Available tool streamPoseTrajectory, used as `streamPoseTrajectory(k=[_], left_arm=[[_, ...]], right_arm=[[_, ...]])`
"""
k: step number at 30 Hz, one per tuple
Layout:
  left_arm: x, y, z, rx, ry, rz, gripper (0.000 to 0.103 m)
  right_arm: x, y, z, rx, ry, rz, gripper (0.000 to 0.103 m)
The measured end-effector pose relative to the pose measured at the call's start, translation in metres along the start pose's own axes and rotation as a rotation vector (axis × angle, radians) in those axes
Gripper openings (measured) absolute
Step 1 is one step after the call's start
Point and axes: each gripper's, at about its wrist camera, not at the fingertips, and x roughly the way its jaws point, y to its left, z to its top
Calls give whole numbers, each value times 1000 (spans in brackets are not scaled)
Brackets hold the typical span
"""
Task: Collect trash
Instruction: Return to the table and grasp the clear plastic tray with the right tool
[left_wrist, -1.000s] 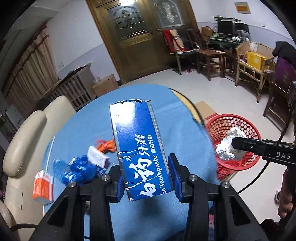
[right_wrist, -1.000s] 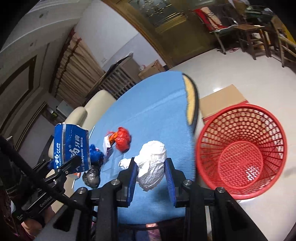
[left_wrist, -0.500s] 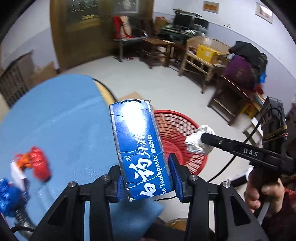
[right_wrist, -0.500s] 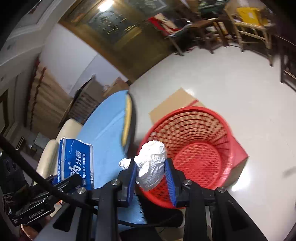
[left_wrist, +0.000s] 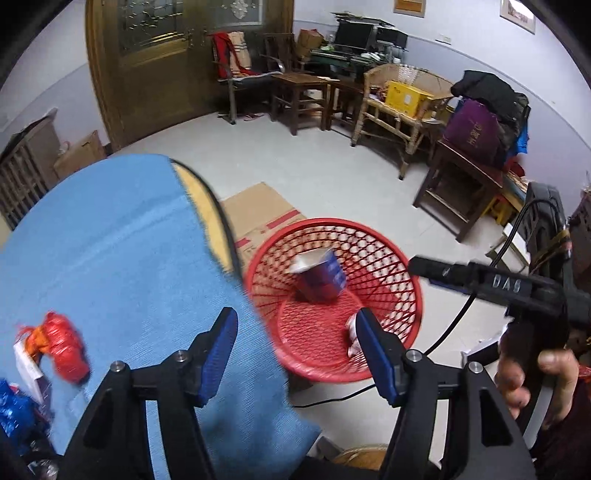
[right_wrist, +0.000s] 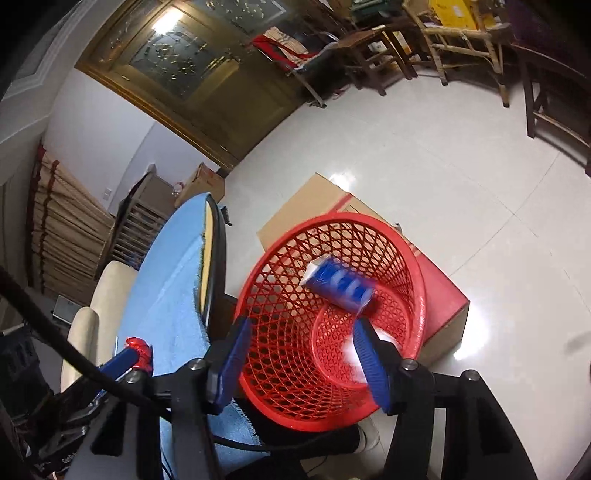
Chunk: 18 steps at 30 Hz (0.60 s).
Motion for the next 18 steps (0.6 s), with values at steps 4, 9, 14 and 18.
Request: streamPoseTrajectory(k=[4, 9, 14, 18], left_arm=[[-24, 20, -26, -15, -13, 105, 67], [-58, 50, -75, -99, -30, 223, 67], [-100, 99, -130, -262, -60, 332, 67], [-125, 138, -157, -389, -99, 391, 67]], right_arm=[[-1, 21, -1, -65, -25, 24, 62], [12, 61, -11, -158, 2, 70, 62], [36, 125, -34, -294, 69, 121, 62], [55, 174, -55, -395, 117, 149, 62]])
